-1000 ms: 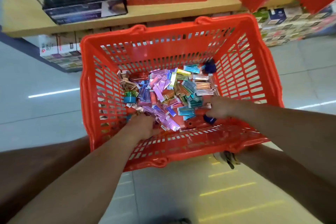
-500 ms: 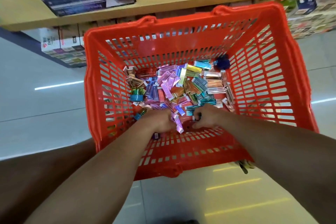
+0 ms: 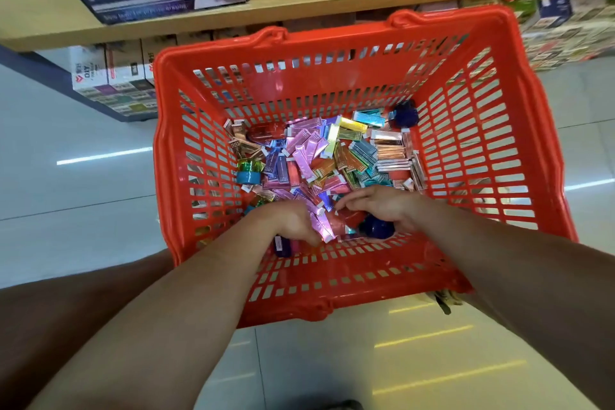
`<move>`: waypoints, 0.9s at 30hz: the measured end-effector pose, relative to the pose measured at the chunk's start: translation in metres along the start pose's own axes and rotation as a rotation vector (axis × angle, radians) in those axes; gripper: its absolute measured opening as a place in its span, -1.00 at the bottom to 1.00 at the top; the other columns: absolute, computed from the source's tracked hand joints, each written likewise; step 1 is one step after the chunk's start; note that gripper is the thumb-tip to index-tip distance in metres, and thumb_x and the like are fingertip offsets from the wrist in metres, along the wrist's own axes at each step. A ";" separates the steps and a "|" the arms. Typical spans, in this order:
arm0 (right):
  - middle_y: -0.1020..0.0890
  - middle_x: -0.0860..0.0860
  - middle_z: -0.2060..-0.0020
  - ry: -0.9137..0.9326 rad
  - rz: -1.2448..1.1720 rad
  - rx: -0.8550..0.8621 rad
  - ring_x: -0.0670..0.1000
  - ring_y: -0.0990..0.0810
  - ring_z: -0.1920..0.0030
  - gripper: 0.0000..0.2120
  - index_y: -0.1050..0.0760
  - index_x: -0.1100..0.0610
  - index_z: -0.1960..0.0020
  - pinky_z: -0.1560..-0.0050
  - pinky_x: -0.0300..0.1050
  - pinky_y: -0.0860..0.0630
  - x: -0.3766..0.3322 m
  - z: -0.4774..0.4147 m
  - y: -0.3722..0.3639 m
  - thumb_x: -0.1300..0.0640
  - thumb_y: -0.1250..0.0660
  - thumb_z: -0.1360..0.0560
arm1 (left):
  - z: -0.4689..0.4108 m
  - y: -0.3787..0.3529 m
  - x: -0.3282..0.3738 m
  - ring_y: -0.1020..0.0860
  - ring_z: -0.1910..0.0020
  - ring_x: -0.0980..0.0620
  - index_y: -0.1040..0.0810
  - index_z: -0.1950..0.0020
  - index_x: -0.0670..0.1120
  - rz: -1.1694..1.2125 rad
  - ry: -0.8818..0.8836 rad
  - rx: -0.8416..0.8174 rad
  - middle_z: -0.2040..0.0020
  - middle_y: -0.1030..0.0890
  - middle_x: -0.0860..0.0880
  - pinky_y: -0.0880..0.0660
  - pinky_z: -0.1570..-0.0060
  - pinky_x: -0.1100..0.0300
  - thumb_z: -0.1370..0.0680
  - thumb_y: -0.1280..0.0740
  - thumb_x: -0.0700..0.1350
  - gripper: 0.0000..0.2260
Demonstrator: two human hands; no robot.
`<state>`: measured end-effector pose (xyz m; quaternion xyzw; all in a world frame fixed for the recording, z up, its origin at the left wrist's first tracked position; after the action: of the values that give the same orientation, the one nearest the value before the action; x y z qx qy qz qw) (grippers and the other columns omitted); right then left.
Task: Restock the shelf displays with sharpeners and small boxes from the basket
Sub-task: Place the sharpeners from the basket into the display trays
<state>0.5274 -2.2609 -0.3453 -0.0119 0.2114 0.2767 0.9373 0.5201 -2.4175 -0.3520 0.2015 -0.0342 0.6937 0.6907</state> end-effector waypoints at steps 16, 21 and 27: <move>-0.70 0.12 0.01 0.175 -0.185 -0.060 0.14 -0.67 -0.07 -0.35 -0.57 0.12 -0.14 -0.23 0.12 -0.51 -0.101 0.107 0.050 -0.26 -0.51 -0.21 | 0.114 0.120 0.092 -0.57 -0.20 -0.11 -0.50 -0.32 0.00 1.471 -0.701 0.296 -0.24 -0.55 -0.09 -0.59 -0.05 -0.02 -0.56 -0.24 -0.37 -0.60; -0.62 0.06 0.26 0.337 -0.040 0.111 0.02 -0.58 0.28 -0.62 -0.64 0.10 -0.01 0.27 -0.17 -0.49 -0.141 0.153 0.092 -0.09 -0.54 -0.30 | 0.159 0.152 0.122 -0.58 -0.14 -0.17 -0.53 -0.28 -0.05 1.550 -0.837 0.388 -0.23 -0.51 -0.24 -0.51 -0.13 -0.21 -0.44 -0.34 -0.32 -0.57; -0.55 0.04 0.36 0.517 -0.091 0.214 -0.07 -0.46 0.44 -0.80 -0.67 0.00 -0.05 0.47 -0.29 -0.35 -0.166 0.215 0.139 0.04 -0.47 -0.43 | 0.200 0.187 0.144 -0.54 0.13 -0.04 -0.62 -0.09 -0.12 1.472 -0.909 0.540 0.16 -0.57 -0.12 -0.53 0.09 0.09 -0.45 -0.20 -0.43 -0.64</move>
<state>0.4123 -2.1986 -0.0692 0.0073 0.4706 0.1983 0.8597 0.3895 -2.3550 -0.0789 0.5380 -0.2598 0.7980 -0.0784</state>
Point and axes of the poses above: each hand's wrist, its own z-axis away from the middle knuckle, its own y-axis out of the back of the hand, x = y × z, the point moved 9 cm from there along -z, towards the middle knuckle
